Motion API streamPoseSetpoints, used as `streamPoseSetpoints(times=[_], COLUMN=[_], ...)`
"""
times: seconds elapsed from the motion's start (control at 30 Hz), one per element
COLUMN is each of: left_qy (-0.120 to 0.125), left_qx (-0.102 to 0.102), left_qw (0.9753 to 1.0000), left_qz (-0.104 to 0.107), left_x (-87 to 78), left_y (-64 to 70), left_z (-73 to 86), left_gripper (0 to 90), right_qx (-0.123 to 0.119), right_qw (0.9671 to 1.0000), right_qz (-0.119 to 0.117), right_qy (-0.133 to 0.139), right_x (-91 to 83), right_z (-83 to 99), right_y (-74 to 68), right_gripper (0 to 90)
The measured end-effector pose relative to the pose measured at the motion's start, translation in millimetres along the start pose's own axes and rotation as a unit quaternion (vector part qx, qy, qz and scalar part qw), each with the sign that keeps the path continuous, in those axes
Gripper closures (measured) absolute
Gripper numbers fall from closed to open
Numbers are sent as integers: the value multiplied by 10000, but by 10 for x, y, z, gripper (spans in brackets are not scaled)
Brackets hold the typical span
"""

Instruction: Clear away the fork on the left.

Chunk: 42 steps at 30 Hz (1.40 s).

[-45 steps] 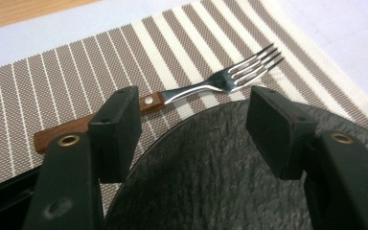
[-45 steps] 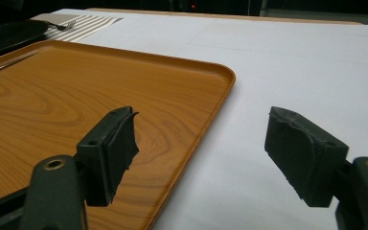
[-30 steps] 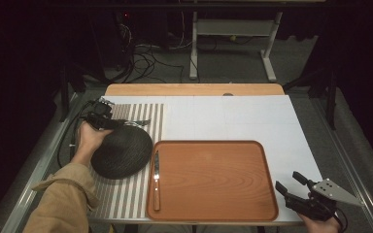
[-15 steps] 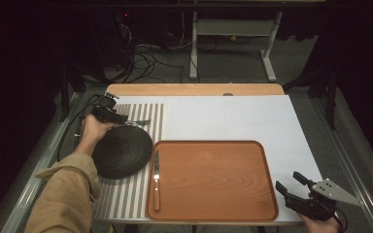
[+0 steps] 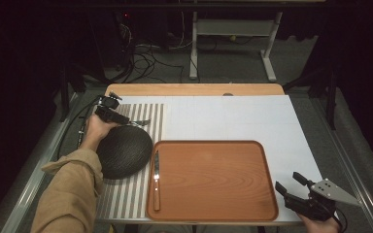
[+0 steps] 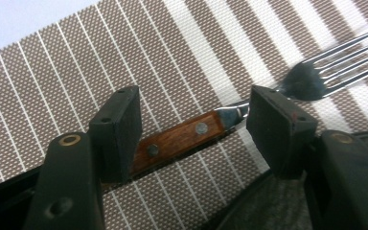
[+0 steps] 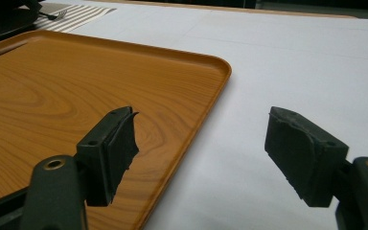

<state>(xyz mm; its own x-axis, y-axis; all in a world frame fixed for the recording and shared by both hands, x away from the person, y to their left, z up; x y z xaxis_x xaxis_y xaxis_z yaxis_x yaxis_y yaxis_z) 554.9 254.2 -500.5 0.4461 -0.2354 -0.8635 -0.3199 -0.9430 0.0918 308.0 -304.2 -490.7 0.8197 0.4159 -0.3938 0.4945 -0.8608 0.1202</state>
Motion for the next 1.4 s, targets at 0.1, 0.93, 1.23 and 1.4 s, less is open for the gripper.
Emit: streamPoseSetpoints(times=[0.1,0.93,1.23,1.4], left_qy=[-104,-350,-460,-473], left_qx=[-49,-343,-141,-121], left_qw=[9999,9986,9986,9985], left_qz=[-34,212,202,251], left_x=[58,304,270,252], left_y=[-32,-123,-141,-151], left_z=[-11,31,76,98], left_gripper=[341,417,485,486], right_qx=[0,-19,-14,-28], right_qw=[10000,10000,10000,10000], right_qz=[13,23,22,12], right_qy=[-28,-72,-76,-83], right_x=[-1,1,-4,-3], right_z=[6,16,18,19], right_y=[-2,-6,-6,-10], right_gripper=[266,266,266,266])
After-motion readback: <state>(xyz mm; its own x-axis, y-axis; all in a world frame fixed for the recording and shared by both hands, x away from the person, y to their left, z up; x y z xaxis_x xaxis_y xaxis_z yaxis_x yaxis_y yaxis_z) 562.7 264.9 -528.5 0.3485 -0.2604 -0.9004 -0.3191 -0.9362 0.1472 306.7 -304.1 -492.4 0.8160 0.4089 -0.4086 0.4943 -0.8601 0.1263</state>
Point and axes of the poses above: each handheld gripper's, and its own axes: x roughly forward along the jaws, z roughly out of its underside, y roughly to its right, the point moved 9 cm from there along x, roughly forward along the jaws, and after that the axes turned 10 degrees about -x, right-handed, at the moved point
